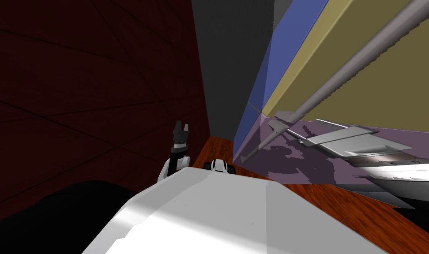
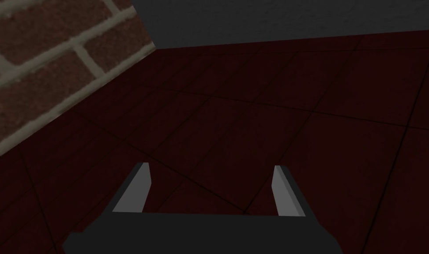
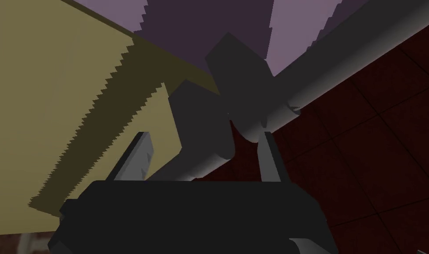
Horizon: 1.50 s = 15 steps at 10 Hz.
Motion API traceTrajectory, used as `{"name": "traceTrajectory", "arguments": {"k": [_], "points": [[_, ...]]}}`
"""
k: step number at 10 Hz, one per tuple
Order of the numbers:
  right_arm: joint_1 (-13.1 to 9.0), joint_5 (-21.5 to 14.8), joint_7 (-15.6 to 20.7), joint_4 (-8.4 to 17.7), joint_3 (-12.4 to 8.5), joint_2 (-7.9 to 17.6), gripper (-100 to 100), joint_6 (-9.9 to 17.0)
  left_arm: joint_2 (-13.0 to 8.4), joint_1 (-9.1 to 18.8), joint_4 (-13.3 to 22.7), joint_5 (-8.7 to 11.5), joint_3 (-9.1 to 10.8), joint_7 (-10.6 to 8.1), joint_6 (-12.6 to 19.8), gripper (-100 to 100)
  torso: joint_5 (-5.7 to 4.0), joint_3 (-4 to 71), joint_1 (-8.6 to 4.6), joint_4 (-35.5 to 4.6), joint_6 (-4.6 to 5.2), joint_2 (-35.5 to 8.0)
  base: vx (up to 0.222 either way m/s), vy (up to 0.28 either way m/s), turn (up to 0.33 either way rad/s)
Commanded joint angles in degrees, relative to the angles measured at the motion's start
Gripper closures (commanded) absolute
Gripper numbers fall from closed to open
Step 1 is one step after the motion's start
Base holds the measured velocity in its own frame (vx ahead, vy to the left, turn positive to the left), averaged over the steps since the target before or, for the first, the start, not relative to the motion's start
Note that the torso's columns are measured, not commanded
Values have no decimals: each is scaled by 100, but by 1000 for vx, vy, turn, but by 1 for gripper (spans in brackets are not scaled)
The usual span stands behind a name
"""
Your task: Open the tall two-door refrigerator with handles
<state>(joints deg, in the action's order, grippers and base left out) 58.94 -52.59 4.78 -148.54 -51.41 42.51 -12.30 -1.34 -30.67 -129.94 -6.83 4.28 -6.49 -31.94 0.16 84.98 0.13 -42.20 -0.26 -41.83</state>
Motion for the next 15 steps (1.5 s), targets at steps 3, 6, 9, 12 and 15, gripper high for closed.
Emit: {"name": "traceTrajectory", "arguments": {"k": [3,6,9,12,15], "points": [[-277,60,19,-52,211,223,100,-126,-2,4,1,0,1,0,1,0,-30,-76,-57,-27,25,-100,-324,-173,196],[-484,105,34,-91,369,391,100,-220,-2,5,1,0,1,0,1,0,-18,-43,-20,-10,27,-49,-370,-208,155],[-691,150,48,-131,528,559,100,-315,-1,3,1,0,1,0,1,0,-8,-30,8,-3,26,-29,-341,-129,171],[-676,185,40,293,471,493,-100,-326,-1,-1,0,0,1,0,0,0,-8,6,14,14,25,29,-51,-25,3],[-686,229,14,618,447,475,-100,-289,0,-3,0,0,1,0,0,0,-14,-33,-7,-5,26,-33,75,42,-14]]}}
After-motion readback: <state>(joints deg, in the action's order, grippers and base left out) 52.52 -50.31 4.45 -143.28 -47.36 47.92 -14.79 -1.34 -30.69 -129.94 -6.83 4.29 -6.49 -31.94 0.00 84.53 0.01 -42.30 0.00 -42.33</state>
